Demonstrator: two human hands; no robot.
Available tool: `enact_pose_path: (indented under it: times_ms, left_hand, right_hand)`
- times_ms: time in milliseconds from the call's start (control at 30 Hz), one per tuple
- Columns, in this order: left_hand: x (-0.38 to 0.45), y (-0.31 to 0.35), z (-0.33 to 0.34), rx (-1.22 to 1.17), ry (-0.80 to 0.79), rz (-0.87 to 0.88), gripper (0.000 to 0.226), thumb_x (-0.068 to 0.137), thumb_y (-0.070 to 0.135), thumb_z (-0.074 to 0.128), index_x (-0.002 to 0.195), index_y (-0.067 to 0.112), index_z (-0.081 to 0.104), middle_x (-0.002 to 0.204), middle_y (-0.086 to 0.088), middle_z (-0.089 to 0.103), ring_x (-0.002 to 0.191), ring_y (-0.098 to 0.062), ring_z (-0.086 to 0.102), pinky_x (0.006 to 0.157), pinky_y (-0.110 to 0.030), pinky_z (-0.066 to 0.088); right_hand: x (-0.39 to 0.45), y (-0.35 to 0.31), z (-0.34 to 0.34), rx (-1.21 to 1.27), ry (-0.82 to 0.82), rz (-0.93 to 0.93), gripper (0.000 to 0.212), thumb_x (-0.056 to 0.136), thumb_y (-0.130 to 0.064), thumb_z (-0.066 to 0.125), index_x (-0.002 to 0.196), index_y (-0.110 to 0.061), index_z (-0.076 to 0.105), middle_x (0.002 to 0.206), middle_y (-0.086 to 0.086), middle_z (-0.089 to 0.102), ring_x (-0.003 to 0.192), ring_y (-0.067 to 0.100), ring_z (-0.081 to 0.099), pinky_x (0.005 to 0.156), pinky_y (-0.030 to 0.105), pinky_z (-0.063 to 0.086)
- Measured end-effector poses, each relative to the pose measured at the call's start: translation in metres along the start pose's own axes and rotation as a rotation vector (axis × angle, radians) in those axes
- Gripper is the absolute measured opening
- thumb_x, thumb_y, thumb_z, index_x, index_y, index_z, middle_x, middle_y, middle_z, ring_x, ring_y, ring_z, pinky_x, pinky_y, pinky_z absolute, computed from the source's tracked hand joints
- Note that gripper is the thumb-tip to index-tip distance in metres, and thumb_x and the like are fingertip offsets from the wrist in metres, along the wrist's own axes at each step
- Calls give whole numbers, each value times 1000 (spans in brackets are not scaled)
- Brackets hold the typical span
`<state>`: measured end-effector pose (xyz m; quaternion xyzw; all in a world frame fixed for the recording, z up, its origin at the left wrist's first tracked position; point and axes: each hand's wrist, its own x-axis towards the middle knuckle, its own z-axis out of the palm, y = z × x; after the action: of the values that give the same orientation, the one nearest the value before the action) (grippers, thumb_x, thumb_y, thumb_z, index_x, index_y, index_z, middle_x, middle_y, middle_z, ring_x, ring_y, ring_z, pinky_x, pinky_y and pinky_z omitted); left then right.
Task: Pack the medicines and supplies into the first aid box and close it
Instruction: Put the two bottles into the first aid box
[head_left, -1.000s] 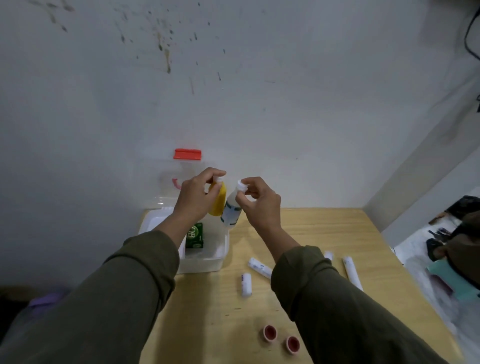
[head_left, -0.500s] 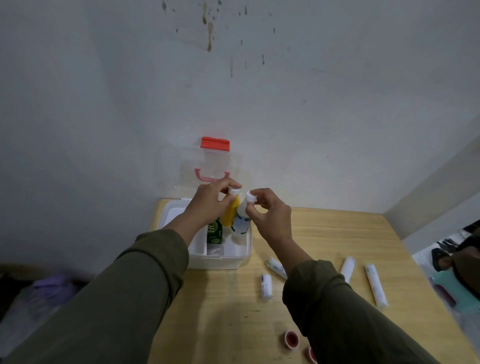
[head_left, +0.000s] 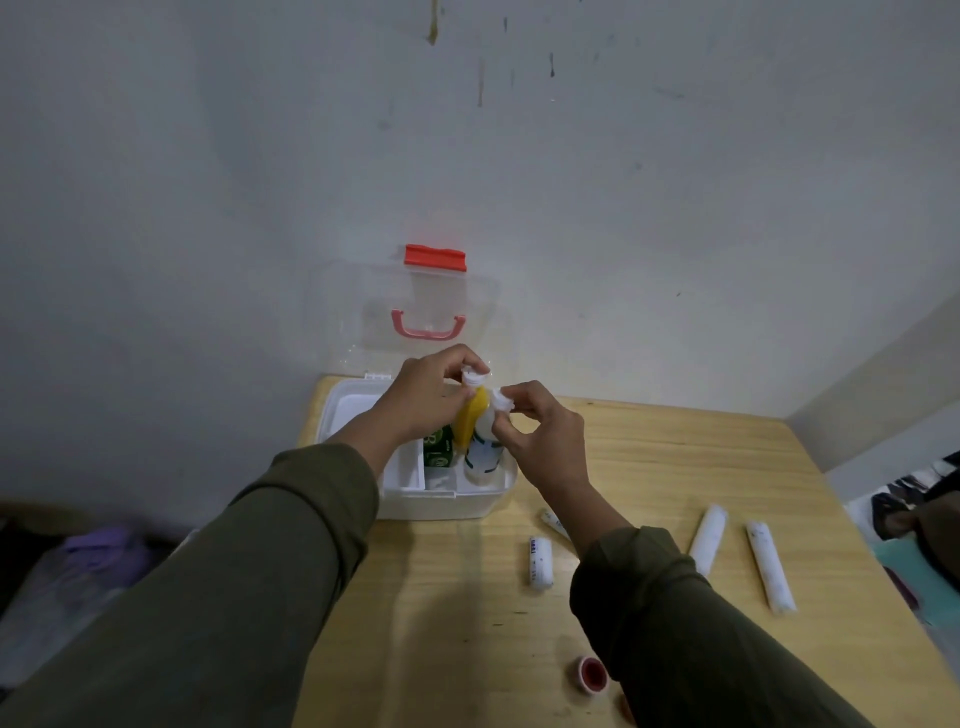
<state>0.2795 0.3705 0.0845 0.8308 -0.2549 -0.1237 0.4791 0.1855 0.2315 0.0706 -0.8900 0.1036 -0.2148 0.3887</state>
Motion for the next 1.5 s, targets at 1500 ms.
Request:
enact_pose_path:
  times_ms: [1500]
  left_hand:
    - [-11, 27, 3, 135, 96, 30, 37, 90, 12, 60, 124, 26, 59, 124, -5, 63, 110, -19, 61, 93, -33, 51]
  right_hand:
    - [-13, 15, -36, -181, -77, -105, 57, 75, -28, 74, 127, -24, 50, 110, 0, 63, 105, 17, 54, 85, 25, 38]
